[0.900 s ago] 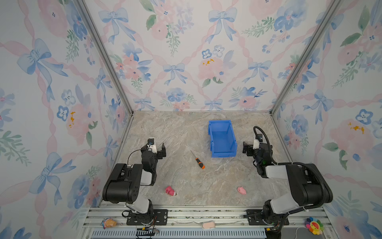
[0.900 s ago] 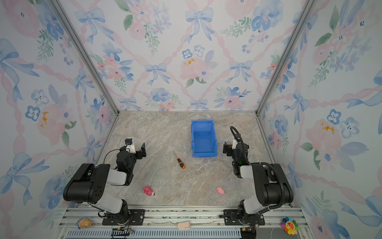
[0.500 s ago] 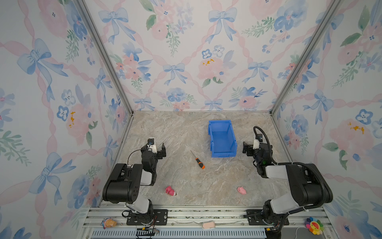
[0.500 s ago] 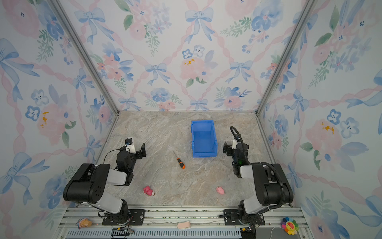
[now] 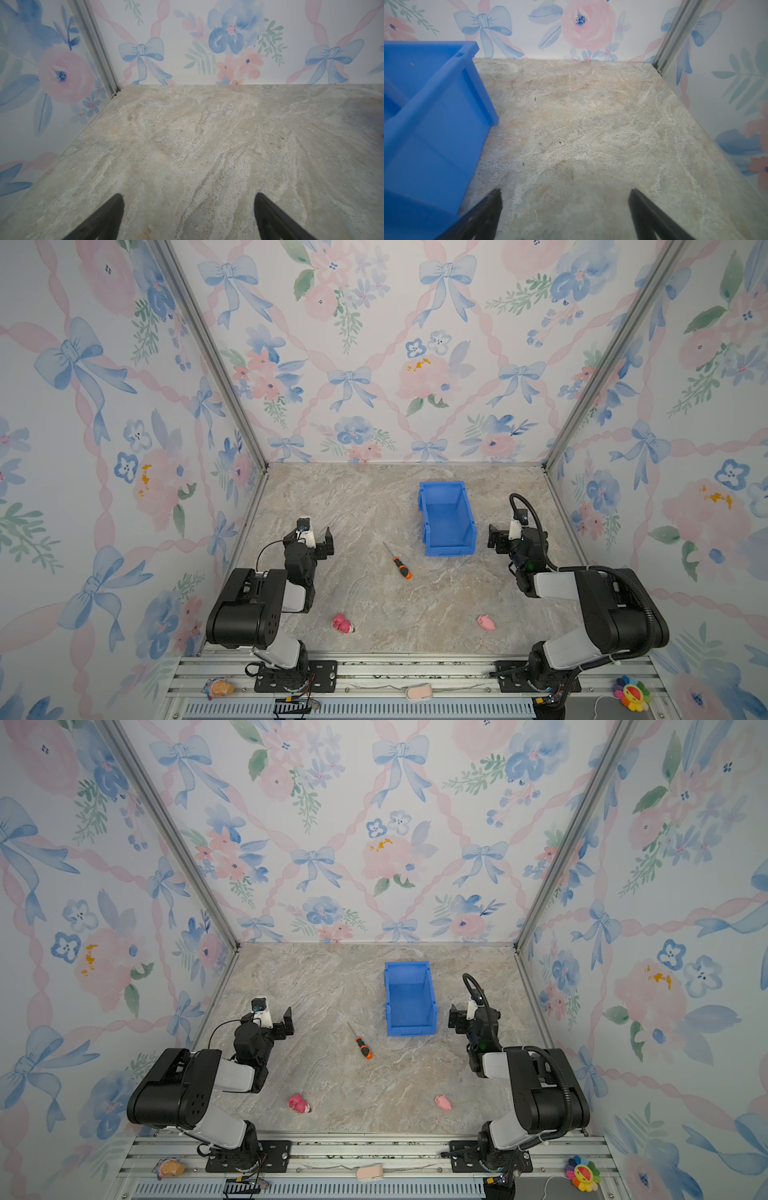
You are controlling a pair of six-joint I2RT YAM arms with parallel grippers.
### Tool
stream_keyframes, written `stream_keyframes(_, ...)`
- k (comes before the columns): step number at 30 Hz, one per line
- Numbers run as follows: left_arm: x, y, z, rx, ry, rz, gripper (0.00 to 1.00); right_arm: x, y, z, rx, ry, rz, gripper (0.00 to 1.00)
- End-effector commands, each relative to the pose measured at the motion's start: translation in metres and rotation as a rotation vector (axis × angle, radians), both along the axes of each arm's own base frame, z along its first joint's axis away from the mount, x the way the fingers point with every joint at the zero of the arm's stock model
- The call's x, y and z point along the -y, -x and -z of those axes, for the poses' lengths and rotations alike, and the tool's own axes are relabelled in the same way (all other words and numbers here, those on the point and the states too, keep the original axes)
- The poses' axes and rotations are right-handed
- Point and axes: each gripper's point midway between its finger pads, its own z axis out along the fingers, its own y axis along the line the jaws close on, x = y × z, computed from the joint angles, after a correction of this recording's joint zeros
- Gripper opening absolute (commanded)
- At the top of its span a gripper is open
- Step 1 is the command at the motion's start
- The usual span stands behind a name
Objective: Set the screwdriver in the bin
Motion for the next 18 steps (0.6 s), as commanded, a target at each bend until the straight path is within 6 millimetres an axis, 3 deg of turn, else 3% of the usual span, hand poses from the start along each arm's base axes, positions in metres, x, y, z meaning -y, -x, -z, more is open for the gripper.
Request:
stream_keyframes(1,0.001,0.001,0.000,0.005,-0.016,0.004,0.98,0.002,0.000,-0.002,0.017,0.005,-0.001,0.97)
stream_keyframes(9,-0.001,0.005,-0.008,0.029,-0.014,-0.006,0.98,-0.006,0.006,-0.010,0.051,0.006,-0.052,0.97)
stream_keyframes(18,-0.009,0.022,-0.029,0.063,0.002,-0.057,0.98,-0.003,0.038,-0.037,0.184,0.001,-0.034,0.97)
